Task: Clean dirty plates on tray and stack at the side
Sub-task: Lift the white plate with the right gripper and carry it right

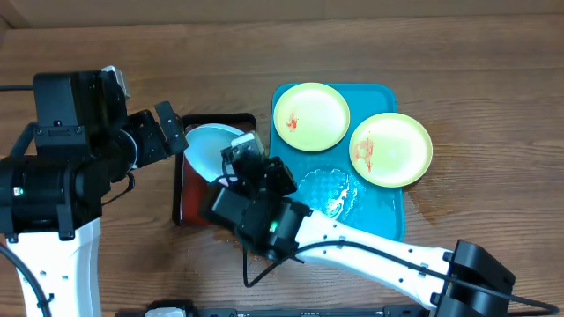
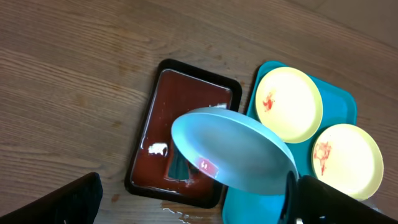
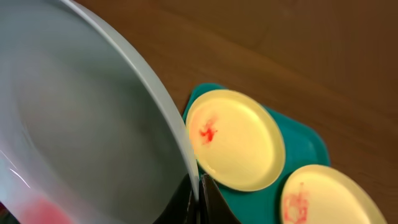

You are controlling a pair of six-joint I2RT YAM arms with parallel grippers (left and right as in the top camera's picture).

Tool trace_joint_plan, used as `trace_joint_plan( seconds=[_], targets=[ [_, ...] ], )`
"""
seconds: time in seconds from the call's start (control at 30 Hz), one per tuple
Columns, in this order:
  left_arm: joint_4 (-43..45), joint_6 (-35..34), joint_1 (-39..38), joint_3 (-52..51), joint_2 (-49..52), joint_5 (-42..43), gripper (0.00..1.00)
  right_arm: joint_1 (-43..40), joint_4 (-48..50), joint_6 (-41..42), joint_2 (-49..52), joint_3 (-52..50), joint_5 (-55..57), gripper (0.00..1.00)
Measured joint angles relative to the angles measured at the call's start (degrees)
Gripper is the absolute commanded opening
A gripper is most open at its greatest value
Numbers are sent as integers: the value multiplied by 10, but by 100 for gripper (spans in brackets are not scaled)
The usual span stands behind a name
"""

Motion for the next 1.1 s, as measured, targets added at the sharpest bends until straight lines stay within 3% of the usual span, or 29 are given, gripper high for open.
trace_joint_plan(
  seconds=[0.53, 1.1],
  targets=[
    [0, 0, 0, 0, 28, 0, 100, 47, 1, -16, -43, 0, 106, 4],
    [0, 0, 0, 0, 56, 0, 100, 47, 2, -43, -43, 0, 117, 4]
  ],
)
